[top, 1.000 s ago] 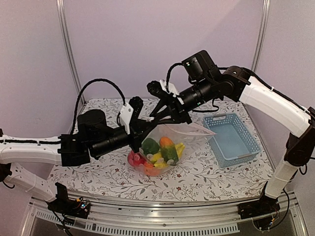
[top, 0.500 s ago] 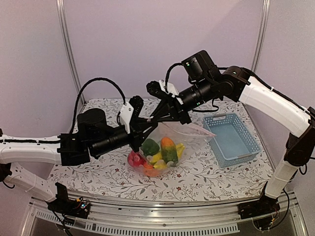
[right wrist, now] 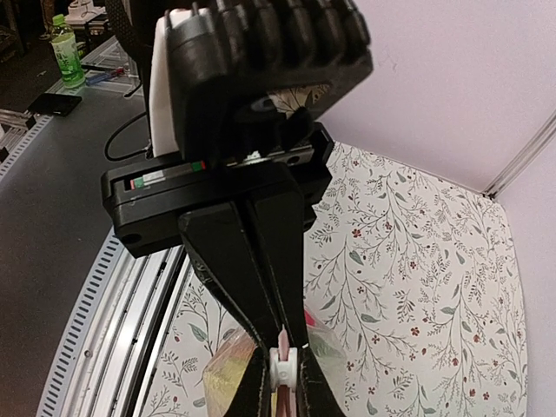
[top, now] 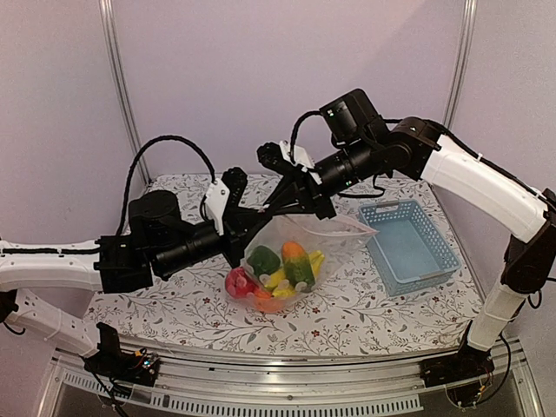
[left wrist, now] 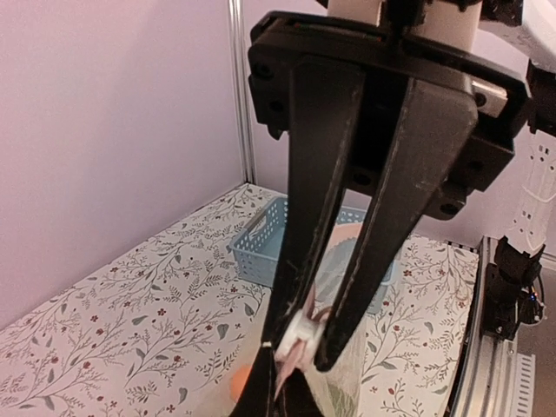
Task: Place the food in the zip-top bag and seal the zipper
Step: Hold the zipper food storage bag at the center of the board, then zip the zipper on the zipper food storage bag.
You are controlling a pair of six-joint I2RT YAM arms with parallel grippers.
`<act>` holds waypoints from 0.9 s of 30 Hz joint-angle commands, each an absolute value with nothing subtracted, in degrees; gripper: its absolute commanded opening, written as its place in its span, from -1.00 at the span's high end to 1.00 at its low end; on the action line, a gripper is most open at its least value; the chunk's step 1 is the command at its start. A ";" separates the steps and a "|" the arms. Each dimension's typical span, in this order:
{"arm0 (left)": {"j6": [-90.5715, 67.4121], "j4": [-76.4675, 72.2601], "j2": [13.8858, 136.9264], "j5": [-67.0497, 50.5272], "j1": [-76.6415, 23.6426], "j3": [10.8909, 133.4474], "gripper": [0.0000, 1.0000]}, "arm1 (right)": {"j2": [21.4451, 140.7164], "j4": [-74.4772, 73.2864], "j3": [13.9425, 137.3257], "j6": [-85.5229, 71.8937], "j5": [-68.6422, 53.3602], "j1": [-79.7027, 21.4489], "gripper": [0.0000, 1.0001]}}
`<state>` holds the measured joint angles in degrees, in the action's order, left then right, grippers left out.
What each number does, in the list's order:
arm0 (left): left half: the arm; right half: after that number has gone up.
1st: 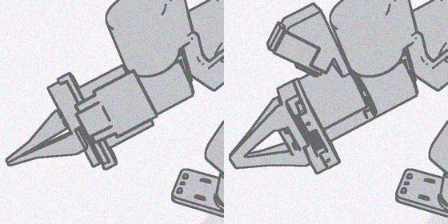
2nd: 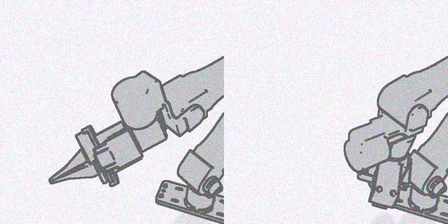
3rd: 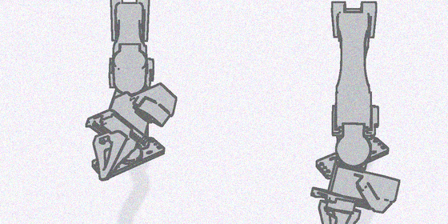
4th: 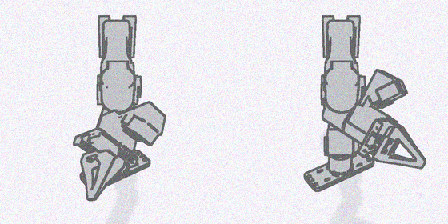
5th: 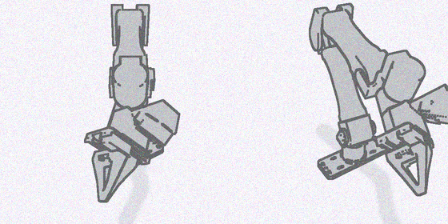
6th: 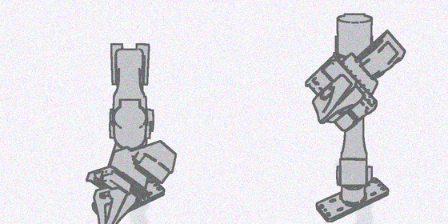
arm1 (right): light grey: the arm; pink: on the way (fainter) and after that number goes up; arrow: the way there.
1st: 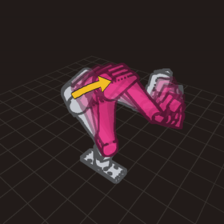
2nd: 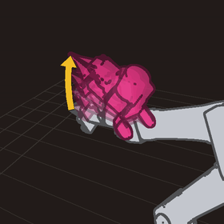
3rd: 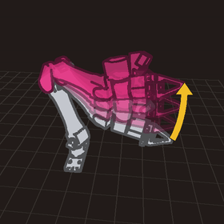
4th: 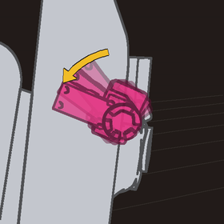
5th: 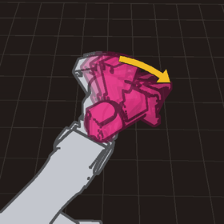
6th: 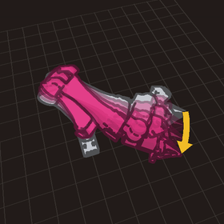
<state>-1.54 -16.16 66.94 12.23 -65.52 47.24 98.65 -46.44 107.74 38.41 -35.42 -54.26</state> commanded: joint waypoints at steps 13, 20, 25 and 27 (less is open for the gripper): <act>-0.09 -20.03 56.82 19.58 -65.18 41.25 1.00 | 99.82 -56.70 104.24 37.85 -28.31 -48.98 0.95; 0.97 -17.53 53.02 23.06 -64.86 39.60 1.00 | 94.63 -57.10 94.84 40.70 -27.60 -40.83 0.95; 1.21 -16.82 50.80 24.45 -64.23 38.06 1.00 | 91.06 -57.15 88.74 43.55 -28.32 -31.89 0.95; 1.16 -16.78 50.48 24.71 -64.06 37.75 1.00 | 89.90 -57.20 87.45 44.38 -28.66 -29.16 0.94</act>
<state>0.47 -13.43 53.60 20.60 -65.36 38.09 92.62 -51.66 90.72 41.69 -33.39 -35.29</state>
